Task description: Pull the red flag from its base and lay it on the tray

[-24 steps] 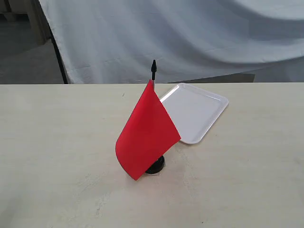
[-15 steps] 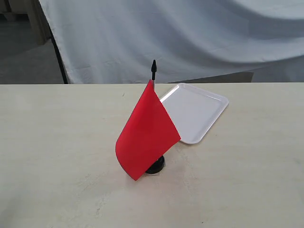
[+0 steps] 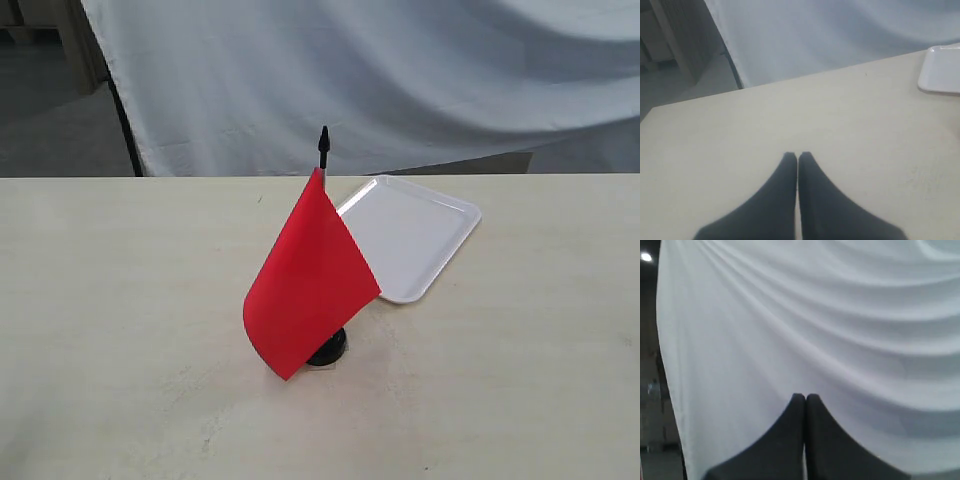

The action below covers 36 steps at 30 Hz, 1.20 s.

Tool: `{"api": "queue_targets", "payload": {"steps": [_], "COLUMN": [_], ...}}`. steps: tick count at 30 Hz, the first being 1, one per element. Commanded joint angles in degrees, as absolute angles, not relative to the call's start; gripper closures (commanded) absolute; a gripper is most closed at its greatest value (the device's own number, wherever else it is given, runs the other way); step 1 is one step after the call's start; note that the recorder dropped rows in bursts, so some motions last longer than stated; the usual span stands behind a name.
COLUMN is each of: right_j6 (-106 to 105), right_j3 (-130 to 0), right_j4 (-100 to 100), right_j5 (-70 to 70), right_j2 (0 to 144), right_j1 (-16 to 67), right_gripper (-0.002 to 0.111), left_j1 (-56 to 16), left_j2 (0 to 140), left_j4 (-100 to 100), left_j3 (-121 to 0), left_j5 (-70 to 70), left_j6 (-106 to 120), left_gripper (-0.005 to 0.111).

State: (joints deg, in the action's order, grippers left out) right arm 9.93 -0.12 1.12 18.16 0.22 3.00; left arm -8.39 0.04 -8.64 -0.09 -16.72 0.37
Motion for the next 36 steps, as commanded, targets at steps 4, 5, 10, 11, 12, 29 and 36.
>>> {"api": "queue_targets", "payload": {"steps": [4,5,10,11,12,29,36], "right_j6": [25.7,30.5,31.5,31.5,31.7,26.2,25.8], "right_j3": [0.0,0.0,0.0,0.0,0.0,-6.2,-16.8], "right_j4": [1.5,1.5,1.5,1.5,1.5,29.7,38.3], "right_j5": [31.6,29.3,24.8,27.4,29.9,62.8,68.0], "right_j2": [0.0,0.0,0.0,1.2,3.0,75.0,93.7], "right_j1": [2.8,2.8,2.8,2.8,2.8,2.9,6.3], "right_gripper": [0.109,0.109,0.109,0.109,0.109,0.109,0.109], "left_j1": [-8.7,-8.7,-8.7,-8.7,-8.7,-6.5,-6.5], "left_j2": [0.0,0.0,0.0,0.0,0.0,0.0,0.0], "left_j4": [-8.8,-8.8,-8.5,-8.5,-8.5,-8.6,-8.6], "left_j3": [0.0,0.0,0.0,0.0,0.0,0.0,0.0], "left_j5": [-16.0,-16.0,-16.0,-16.0,-16.0,-16.0,-16.0], "left_j6": [0.0,0.0,0.0,0.0,0.0,0.0,0.0], "left_gripper": [0.105,0.105,0.105,0.105,0.105,0.105,0.105]}}
